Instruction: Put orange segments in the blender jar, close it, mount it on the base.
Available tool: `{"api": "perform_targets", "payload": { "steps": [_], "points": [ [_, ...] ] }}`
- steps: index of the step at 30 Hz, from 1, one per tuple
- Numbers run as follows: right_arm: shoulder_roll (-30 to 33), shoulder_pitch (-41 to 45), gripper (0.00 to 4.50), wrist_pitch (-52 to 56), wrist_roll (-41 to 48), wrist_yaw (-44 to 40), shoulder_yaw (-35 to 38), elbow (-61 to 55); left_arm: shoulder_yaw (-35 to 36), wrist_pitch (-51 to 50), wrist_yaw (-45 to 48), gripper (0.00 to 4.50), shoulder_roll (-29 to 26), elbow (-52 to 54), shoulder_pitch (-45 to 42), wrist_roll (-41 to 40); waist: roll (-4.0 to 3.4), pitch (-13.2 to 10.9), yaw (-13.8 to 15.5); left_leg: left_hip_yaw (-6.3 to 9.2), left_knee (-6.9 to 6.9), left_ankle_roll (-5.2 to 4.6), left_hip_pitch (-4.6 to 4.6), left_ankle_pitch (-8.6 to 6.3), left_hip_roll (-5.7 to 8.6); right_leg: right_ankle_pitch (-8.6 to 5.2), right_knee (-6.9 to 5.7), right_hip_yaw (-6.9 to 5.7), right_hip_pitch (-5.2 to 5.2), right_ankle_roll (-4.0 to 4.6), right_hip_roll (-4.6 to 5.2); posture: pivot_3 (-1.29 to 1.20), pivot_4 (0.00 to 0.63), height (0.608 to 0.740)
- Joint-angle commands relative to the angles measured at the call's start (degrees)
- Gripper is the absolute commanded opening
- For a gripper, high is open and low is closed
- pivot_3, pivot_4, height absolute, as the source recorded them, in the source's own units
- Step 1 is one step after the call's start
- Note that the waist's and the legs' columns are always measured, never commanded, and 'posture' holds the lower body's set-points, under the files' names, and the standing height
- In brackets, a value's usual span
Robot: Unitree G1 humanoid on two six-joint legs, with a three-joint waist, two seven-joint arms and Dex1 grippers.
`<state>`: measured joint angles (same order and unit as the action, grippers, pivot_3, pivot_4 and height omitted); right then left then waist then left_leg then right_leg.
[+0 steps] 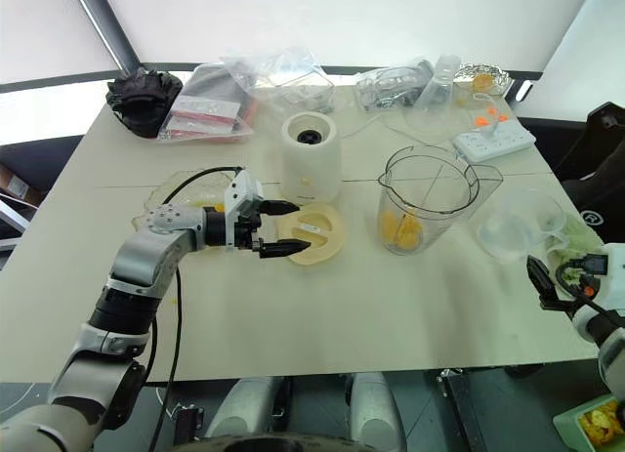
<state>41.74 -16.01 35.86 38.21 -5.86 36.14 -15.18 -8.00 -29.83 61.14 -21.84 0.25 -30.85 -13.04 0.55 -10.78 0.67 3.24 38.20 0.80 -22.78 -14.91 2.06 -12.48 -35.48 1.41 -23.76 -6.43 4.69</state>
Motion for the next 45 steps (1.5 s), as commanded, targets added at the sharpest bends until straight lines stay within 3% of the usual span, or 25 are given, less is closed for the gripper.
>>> {"api": "perform_targets", "payload": {
  "steps": [1, 15, 45],
  "points": [
    [-1.2, 3.8, 4.50, -0.1, -2.7, 0.8, 0.5, 3.8, 0.0, 0.7, -1.6, 4.48, -0.2, 1.5, -0.3, -0.9, -0.02, 0.0, 0.0, 0.00, -0.05, 0.00, 0.10, 0.00, 0.01, -0.01, 0.00, 0.00, 0.06, 0.00, -0.03, 0.00, 0.150, 0.740],
    [-4.1, 15.6, 4.50, -0.4, -9.8, 3.8, 0.8, 16.4, -2.1, 3.8, -3.5, 4.48, -0.6, -0.2, -1.2, 0.2, -0.07, 0.0, -0.2, 0.01, -0.08, 0.00, 0.38, 0.00, 0.02, -0.02, 0.02, -0.01, 0.34, -0.01, -0.05, 0.00, 0.150, 0.740],
    [-7.2, 25.6, 4.50, -7.9, -18.4, 6.7, -0.4, 27.4, -3.7, 9.8, -4.4, 4.48, -0.5, -5.1, -4.8, 1.0, -0.09, 0.0, -1.1, 0.02, -0.14, -0.01, 0.37, -0.01, 0.06, -0.03, 0.08, -0.01, 0.34, -0.04, -0.05, 0.00, 0.150, 0.740]
  ]
}}
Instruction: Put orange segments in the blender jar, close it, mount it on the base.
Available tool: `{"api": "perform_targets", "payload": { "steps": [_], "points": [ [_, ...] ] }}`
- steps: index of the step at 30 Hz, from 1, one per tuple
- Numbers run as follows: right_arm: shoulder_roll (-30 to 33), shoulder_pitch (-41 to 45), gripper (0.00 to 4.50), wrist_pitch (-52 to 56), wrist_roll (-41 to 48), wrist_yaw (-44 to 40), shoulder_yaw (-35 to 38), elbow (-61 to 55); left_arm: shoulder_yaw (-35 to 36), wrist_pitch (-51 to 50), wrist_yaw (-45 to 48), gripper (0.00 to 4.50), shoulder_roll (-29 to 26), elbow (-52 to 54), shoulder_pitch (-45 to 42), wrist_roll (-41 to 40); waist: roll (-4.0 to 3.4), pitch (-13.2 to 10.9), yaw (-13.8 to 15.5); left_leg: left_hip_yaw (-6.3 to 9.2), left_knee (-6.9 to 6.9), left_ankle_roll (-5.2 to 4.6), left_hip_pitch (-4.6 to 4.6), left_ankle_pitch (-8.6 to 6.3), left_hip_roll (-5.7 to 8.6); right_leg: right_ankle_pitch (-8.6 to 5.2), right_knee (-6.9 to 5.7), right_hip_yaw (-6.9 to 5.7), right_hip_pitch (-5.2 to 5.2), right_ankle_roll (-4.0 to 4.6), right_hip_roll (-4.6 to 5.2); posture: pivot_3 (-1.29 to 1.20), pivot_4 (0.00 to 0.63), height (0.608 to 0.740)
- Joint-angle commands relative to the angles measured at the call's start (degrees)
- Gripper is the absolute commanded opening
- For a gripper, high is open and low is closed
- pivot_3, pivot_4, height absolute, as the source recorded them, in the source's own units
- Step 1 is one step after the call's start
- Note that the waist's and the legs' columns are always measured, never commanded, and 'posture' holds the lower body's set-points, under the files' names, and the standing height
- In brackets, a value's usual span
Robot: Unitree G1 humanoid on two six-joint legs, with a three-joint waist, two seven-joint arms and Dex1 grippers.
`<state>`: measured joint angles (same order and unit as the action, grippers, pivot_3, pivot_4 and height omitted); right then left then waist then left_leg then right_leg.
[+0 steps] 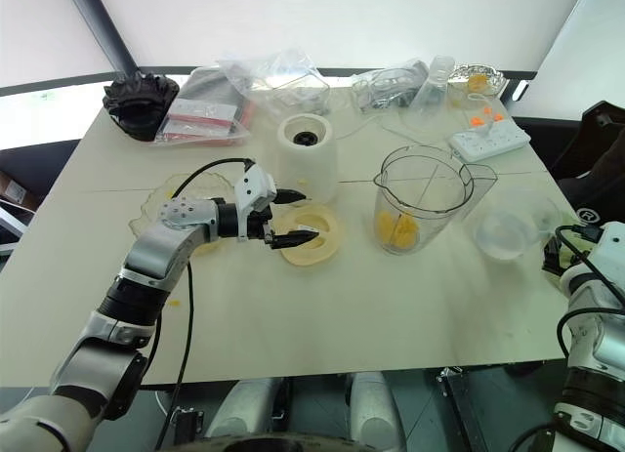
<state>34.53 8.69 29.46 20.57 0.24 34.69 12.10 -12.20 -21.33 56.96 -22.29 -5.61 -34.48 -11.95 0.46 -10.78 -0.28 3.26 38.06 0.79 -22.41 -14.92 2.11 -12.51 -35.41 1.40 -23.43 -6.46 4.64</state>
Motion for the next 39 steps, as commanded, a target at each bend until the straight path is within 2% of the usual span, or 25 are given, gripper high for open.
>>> {"api": "perform_targets", "payload": {
  "steps": [1, 21, 24, 30, 31, 39],
  "points": [
    [0.0, 1.4, 4.50, -1.7, -0.9, 0.6, 0.9, 0.7, 0.5, 1.4, -0.4, 4.48, 0.0, 0.6, -1.3, 0.0, 0.00, 0.0, -0.3, 0.00, 0.00, 0.00, 0.00, 0.00, 0.00, 0.00, 0.00, 0.00, 0.00, 0.00, 0.00, 0.00, 0.150, 0.740],
    [0.0, 6.4, 4.50, -4.5, -3.0, -0.6, -1.5, 7.5, 0.6, 2.4, -1.3, 4.48, -0.4, 0.9, -1.2, 0.4, -0.02, 0.0, -0.6, 0.01, -0.03, 0.00, 0.00, 0.00, 0.00, 0.00, 0.01, 0.00, -0.01, -0.01, 0.00, 0.00, 0.150, 0.740],
    [0.1, 6.5, 3.69, -5.0, -3.2, -0.7, -1.5, 8.0, 0.6, 2.5, -1.4, 4.50, -0.4, 0.8, -1.2, 0.4, -0.02, 0.0, -0.6, 0.00, -0.03, 0.00, 0.00, 0.00, 0.00, 0.00, 0.02, 0.00, -0.01, -0.01, 0.00, 0.00, 0.150, 0.740],
    [0.1, 6.3, 0.46, -5.5, -3.0, -0.8, -1.5, 7.7, 0.4, 3.1, -1.4, 4.50, -0.4, 0.5, -1.4, 0.6, -0.04, 0.0, -0.4, 0.02, -0.04, 0.00, -0.02, 0.00, 0.01, 0.00, 0.07, 0.00, -0.01, -0.01, 0.01, 0.00, 0.150, 0.740],
    [0.0, 6.2, 0.08, -5.5, -2.9, -0.9, -1.5, 7.6, 0.3, 3.1, -1.4, 4.50, -0.4, 0.5, -1.4, 0.6, -0.04, 0.0, -0.4, 0.02, -0.04, 0.00, -0.03, 0.00, 0.01, 0.00, 0.08, 0.00, 0.00, -0.01, 0.02, 0.00, 0.150, 0.740],
    [-1.5, 3.9, 0.08, -5.4, -1.8, -1.7, -1.6, 4.9, 0.1, 3.5, -1.3, 4.50, -0.3, 0.2, -1.7, 0.7, -0.01, 0.0, -0.5, 0.06, -0.06, -0.01, -0.02, -0.01, 0.00, 0.00, 0.15, -0.06, 0.06, -0.02, 0.02, 0.00, 0.150, 0.740]
  ]
}}
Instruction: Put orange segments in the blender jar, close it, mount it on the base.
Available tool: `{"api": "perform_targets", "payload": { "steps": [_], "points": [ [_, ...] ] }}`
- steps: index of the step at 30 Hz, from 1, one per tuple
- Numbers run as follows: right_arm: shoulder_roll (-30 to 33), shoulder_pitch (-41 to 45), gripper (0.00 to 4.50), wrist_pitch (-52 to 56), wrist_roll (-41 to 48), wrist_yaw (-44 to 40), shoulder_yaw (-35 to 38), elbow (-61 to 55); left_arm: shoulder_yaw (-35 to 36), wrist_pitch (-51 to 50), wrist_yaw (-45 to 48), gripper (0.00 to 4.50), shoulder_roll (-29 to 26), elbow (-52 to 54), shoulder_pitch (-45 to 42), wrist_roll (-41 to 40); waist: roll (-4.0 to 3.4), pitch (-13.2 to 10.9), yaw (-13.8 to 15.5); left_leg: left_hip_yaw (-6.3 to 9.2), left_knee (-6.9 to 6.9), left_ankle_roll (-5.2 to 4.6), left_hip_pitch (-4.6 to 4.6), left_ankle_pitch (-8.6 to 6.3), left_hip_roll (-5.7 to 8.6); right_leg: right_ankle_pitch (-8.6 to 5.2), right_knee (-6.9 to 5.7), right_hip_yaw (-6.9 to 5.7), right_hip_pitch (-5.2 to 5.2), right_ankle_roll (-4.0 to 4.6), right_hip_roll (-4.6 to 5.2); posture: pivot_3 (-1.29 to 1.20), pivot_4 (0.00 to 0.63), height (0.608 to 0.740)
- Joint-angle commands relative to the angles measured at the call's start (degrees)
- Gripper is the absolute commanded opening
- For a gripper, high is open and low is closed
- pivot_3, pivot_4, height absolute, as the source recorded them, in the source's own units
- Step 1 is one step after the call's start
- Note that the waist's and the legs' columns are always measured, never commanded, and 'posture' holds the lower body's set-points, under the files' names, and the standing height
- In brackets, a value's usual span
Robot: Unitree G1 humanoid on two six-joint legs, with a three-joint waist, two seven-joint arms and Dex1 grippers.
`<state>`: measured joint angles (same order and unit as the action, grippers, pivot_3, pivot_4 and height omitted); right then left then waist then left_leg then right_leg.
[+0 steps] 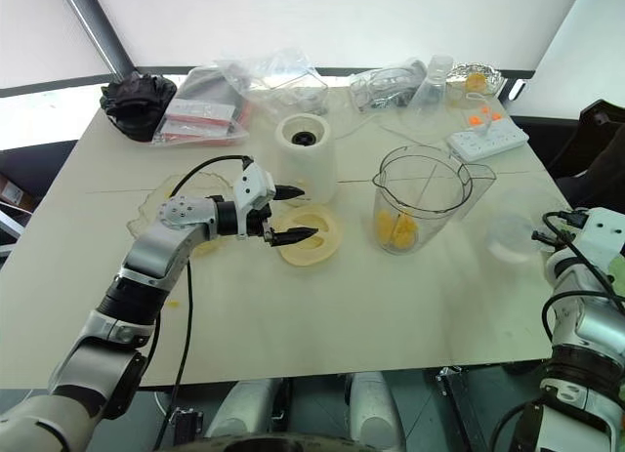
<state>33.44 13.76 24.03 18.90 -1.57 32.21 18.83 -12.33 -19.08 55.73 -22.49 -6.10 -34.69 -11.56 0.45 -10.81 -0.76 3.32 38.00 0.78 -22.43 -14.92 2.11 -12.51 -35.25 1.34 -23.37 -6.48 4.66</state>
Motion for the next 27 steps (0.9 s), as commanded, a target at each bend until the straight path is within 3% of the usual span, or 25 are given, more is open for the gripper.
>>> {"api": "perform_targets", "payload": {
  "steps": [1, 10, 14, 27],
  "points": [
    [-0.5, -1.4, 0.08, -0.1, -0.1, 0.1, 0.9, -2.0, 0.2, 1.3, 0.0, 4.50, -0.1, 0.6, -1.5, 0.4, 0.00, 0.0, 0.0, 0.01, 0.00, 0.00, 0.00, 0.00, 0.00, 0.00, 0.00, 0.00, 0.00, 0.00, 0.00, 0.00, 0.150, 0.740],
    [-2.3, -2.0, 0.08, -0.7, 2.0, 0.1, 2.4, -4.2, 0.2, 1.3, 0.2, 4.50, 0.0, 0.5, -1.7, 0.4, 0.00, 0.0, 0.0, 0.02, 0.00, 0.00, 0.01, 0.00, -0.01, 0.00, 0.00, 0.00, 0.00, 0.01, -0.01, 0.00, 0.150, 0.740],
    [-7.0, -0.7, 0.08, -1.7, 8.7, -0.7, 6.3, -8.0, 1.1, -0.5, -0.3, 4.50, 0.7, 0.9, -2.2, -1.0, 0.00, 0.0, -0.1, 0.03, -0.01, 0.00, 0.01, 0.00, -0.04, 0.00, 0.00, 0.00, 0.00, 0.00, -0.02, 0.00, 0.150, 0.740],
    [-15.7, -0.9, 0.08, -5.3, 16.0, 0.3, 9.8, -12.9, 0.9, -0.6, 0.0, 4.50, 0.9, 0.6, -3.0, -1.2, -0.14, -0.1, -0.2, -0.01, -0.11, 0.00, 0.00, 0.00, -0.05, 0.01, -0.01, 0.03, -0.10, -0.02, -0.02, 0.00, 0.150, 0.740]
  ]
}}
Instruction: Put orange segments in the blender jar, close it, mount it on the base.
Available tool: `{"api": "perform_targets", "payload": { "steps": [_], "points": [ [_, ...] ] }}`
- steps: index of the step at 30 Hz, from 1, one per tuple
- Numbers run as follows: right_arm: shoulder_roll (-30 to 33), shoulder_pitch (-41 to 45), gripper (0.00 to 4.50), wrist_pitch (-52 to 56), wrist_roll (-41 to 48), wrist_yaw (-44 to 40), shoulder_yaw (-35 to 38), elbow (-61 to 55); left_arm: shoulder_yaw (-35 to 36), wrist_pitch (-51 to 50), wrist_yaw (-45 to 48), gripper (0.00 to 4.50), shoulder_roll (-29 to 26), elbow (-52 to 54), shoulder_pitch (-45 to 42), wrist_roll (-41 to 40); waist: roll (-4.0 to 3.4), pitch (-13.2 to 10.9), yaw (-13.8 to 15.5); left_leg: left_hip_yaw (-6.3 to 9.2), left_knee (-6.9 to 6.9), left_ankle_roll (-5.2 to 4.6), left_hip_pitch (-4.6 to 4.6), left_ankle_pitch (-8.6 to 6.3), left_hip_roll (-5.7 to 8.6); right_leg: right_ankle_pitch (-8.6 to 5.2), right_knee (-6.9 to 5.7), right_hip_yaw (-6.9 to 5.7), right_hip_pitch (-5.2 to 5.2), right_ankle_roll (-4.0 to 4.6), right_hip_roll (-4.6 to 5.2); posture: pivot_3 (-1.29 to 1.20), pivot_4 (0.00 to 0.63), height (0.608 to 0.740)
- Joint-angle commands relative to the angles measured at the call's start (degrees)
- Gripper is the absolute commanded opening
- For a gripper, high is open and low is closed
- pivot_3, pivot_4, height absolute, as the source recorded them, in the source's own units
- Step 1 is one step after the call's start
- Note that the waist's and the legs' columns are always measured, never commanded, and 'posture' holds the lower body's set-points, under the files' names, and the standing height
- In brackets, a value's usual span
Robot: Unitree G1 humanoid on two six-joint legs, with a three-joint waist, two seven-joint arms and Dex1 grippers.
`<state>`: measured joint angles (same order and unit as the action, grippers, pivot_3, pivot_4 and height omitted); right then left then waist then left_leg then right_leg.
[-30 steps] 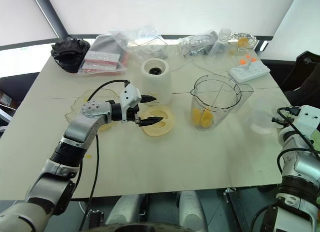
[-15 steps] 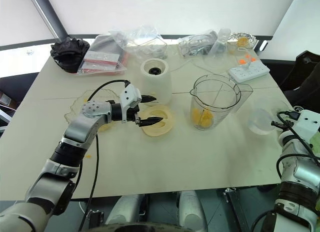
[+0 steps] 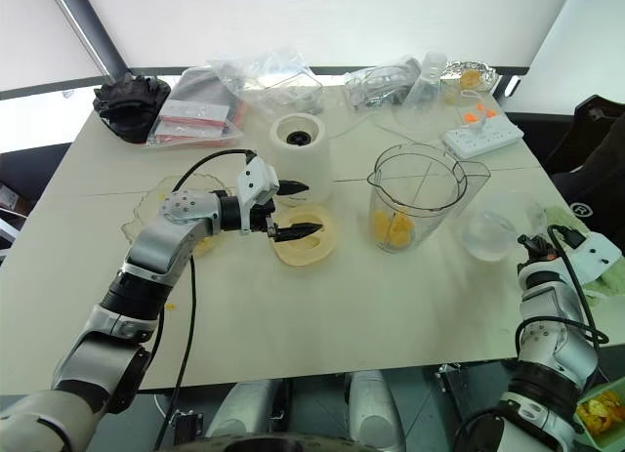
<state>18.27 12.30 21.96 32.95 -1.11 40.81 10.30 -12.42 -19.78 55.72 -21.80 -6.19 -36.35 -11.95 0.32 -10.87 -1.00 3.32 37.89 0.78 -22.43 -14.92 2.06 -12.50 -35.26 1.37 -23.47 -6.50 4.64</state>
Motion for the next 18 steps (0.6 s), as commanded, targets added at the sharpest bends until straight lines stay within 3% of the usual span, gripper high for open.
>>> {"api": "perform_targets", "payload": {
  "steps": [1, 11, 18],
  "points": [
    [-1.1, 0.6, 0.08, -3.7, 2.3, -0.1, 1.3, -4.7, 1.0, 0.1, 0.0, 4.50, 0.2, 0.7, -1.3, -0.8, -0.01, 0.0, 0.0, 0.00, 0.00, 0.00, 0.00, 0.00, 0.00, 0.00, 0.00, 0.00, 0.00, 0.01, 0.00, 0.00, 0.150, 0.740],
    [-0.6, 1.0, 0.08, -5.2, 5.4, 2.4, 3.5, -7.0, 0.7, 0.3, 0.4, 4.50, 0.6, 0.4, -1.6, -0.8, -0.11, -0.1, 0.1, 0.01, 0.00, 0.00, -0.01, 0.00, 0.00, -0.02, 0.00, 0.00, -0.01, 0.00, 0.00, 0.00, 0.150, 0.740],
    [5.4, 2.8, 0.08, -1.8, 7.6, 5.1, 4.9, -9.3, 0.6, -0.1, 0.6, 4.50, 0.7, 0.4, -1.4, -0.8, -0.21, -0.1, 0.0, -0.01, -0.01, 0.00, -0.02, 0.00, 0.00, -0.03, 0.01, 0.02, -0.02, 0.02, 0.02, 0.00, 0.150, 0.740]
  ]
}}
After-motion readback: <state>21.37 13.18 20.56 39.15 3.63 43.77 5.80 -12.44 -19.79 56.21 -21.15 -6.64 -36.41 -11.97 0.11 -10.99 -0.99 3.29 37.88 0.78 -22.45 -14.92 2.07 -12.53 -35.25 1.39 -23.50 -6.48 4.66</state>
